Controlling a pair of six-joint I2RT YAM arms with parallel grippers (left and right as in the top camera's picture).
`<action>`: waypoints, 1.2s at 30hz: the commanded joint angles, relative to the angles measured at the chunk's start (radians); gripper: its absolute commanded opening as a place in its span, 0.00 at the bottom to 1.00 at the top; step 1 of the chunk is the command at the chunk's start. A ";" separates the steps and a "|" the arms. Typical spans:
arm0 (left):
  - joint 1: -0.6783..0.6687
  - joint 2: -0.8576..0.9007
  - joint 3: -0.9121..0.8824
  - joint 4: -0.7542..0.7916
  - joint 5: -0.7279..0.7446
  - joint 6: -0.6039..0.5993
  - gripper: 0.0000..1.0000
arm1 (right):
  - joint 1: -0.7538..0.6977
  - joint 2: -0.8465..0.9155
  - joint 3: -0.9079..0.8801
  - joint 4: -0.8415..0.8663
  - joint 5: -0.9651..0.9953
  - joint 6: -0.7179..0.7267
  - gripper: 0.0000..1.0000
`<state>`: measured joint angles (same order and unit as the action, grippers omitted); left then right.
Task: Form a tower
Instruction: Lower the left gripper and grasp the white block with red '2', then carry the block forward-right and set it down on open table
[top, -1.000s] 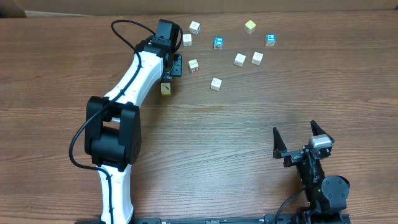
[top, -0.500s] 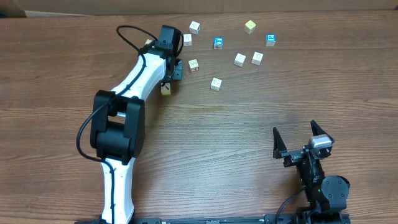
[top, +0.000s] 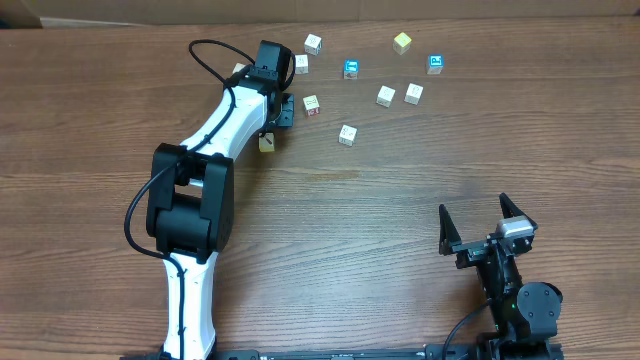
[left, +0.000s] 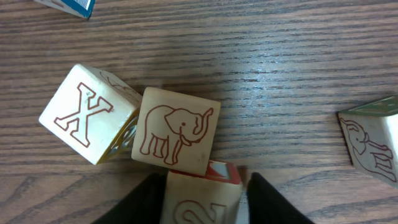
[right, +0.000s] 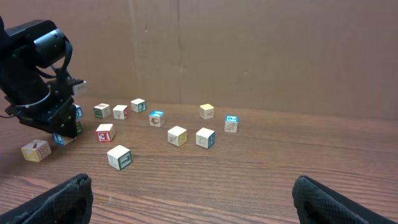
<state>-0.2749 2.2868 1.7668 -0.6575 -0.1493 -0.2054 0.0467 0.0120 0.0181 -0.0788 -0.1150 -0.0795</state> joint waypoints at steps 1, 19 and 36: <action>0.002 0.002 0.020 0.002 0.009 0.008 0.33 | 0.005 -0.009 -0.010 0.005 0.009 -0.004 1.00; -0.008 -0.248 0.024 -0.126 0.013 -0.054 0.10 | 0.005 -0.009 -0.010 0.005 0.009 -0.004 1.00; -0.101 -0.325 -0.080 -0.458 0.382 -0.177 0.04 | 0.005 -0.009 -0.010 0.005 0.009 -0.004 1.00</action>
<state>-0.3435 1.9343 1.7485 -1.1179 0.1658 -0.3195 0.0467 0.0120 0.0181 -0.0788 -0.1150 -0.0788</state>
